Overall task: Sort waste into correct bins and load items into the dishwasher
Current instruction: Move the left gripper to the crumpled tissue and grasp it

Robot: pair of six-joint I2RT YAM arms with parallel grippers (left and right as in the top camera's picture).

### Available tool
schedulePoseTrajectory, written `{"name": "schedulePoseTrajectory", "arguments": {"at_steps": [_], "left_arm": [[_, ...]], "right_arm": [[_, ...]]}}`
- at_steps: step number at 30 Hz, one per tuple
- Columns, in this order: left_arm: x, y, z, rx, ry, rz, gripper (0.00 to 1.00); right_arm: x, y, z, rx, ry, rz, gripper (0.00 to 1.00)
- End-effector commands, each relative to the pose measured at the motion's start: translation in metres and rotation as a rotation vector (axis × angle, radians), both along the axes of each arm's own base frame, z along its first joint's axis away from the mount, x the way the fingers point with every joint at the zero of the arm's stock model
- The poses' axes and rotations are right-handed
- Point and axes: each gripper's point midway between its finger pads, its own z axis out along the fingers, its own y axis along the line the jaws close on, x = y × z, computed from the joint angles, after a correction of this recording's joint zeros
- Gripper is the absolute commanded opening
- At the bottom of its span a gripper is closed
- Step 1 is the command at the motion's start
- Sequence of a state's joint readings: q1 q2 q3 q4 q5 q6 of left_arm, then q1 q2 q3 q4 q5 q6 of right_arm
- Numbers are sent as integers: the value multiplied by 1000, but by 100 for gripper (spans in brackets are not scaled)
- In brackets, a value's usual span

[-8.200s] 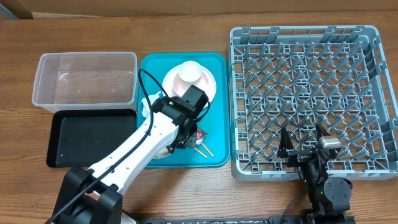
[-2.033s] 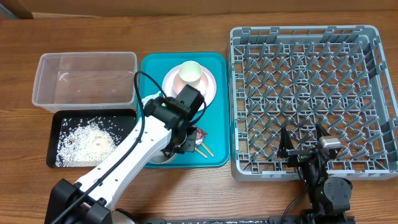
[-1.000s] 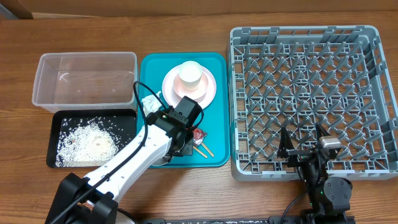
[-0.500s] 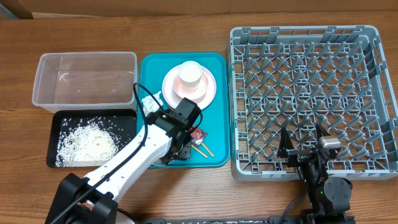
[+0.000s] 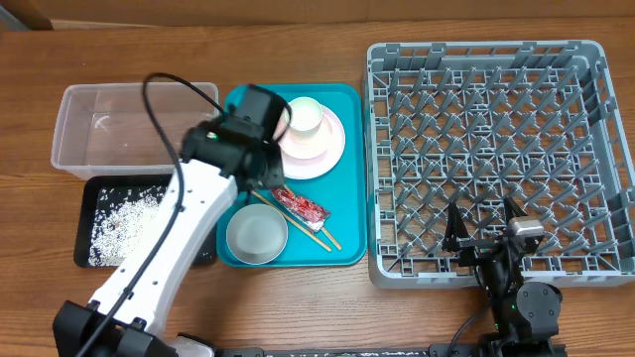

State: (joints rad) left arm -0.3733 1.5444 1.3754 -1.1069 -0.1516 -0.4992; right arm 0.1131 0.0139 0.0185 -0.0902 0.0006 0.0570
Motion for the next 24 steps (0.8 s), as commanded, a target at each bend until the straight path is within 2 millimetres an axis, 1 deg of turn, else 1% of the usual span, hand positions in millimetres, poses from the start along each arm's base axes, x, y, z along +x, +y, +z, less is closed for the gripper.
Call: {"name": "schedulePoseTrajectory", "arguments": {"at_steps": [1, 2, 6, 10, 12, 13, 17, 24], "left_arm": [[18, 21, 9, 21, -68, 63, 57], [20, 23, 9, 22, -70, 67, 57], [31, 25, -1, 65, -81, 16, 51], [34, 25, -17, 93, -38, -22, 45], [35, 25, -26, 109, -13, -35, 44], [37, 29, -37, 141, 11, -30, 45], [40, 35, -58, 198, 59, -23, 52], [43, 35, -94, 229, 141, -38, 53]], "right_arm": [[0, 0, -1, 7, -4, -1, 100], [0, 0, -1, 7, -4, -1, 100], [0, 0, -1, 7, -4, -1, 100], [0, 0, -1, 7, -4, -1, 100], [0, 0, -1, 7, -4, -1, 100], [0, 0, -1, 7, -4, -1, 100], [0, 0, -1, 7, -4, -1, 100], [0, 0, -1, 7, -4, -1, 100]]}}
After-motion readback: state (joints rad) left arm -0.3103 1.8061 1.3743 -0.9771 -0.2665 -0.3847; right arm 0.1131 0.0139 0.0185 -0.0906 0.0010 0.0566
